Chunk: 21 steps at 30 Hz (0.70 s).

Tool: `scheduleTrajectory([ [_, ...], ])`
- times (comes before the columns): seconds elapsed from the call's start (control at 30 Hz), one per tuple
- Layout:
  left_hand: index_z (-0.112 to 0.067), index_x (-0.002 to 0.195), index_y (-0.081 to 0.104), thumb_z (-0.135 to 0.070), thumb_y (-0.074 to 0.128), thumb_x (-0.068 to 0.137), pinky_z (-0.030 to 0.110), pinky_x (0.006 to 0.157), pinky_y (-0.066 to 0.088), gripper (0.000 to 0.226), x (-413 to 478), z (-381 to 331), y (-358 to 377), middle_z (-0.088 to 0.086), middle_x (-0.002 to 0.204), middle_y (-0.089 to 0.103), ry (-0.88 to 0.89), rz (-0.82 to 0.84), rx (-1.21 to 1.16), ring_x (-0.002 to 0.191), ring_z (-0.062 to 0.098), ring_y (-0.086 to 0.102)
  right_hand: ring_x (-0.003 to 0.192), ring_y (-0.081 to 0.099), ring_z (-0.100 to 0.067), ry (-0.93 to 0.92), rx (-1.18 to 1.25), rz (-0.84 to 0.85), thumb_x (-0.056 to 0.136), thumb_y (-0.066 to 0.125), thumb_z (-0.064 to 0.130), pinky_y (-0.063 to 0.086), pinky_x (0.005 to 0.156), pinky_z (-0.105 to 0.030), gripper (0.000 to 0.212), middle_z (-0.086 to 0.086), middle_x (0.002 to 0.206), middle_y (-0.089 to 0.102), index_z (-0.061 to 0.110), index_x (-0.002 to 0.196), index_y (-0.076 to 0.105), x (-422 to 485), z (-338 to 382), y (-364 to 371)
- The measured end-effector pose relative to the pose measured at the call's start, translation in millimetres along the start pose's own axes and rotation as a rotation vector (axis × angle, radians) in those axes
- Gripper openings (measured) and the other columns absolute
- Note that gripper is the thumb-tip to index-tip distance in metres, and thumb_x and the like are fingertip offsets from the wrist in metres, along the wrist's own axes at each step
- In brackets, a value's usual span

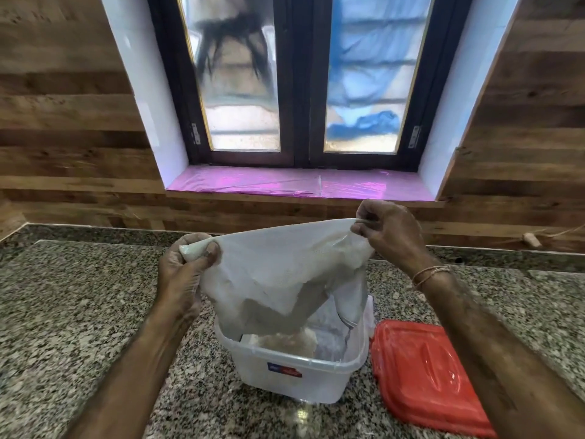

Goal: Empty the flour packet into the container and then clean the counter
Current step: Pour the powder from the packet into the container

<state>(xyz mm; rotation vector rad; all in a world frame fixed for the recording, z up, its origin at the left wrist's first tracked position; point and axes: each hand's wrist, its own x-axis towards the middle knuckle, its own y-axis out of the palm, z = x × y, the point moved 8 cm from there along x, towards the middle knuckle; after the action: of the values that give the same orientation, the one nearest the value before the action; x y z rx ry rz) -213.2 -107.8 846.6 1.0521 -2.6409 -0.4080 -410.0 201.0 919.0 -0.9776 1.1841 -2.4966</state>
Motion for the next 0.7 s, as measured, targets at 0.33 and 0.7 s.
scheduleTrajectory([
  [0.33, -0.017, 0.083, 0.066, -0.007, 0.077, 0.073, 0.018, 0.058, 0.054, 0.018, 3, -18, 1, -0.009, 0.07, 0.07, 0.033, 0.059, 0.077, 0.064, 0.005, 0.063, 0.092, 0.064, -0.022, -0.013, 0.039, 0.059, 0.083, 0.081, 0.031, 0.058, 0.079, -0.044, 0.016, 0.012, 0.085, 0.069, 0.035, 0.083, 0.066, 12, 0, -3],
  [0.7, -0.031, 0.081, 0.079, -0.03, 0.084, 0.082, 0.032, 0.066, 0.059, 0.006, -2, -13, 24, -0.013, 0.08, 0.077, 0.163, 0.295, 1.074, 0.074, 0.007, 0.071, 0.093, 0.066, -0.006, 0.01, 0.11, 0.194, 0.086, 0.079, 0.03, 0.054, 0.08, -0.035, 0.012, 0.016, 0.094, 0.067, 0.033, 0.081, 0.068, -1, 12, 13],
])
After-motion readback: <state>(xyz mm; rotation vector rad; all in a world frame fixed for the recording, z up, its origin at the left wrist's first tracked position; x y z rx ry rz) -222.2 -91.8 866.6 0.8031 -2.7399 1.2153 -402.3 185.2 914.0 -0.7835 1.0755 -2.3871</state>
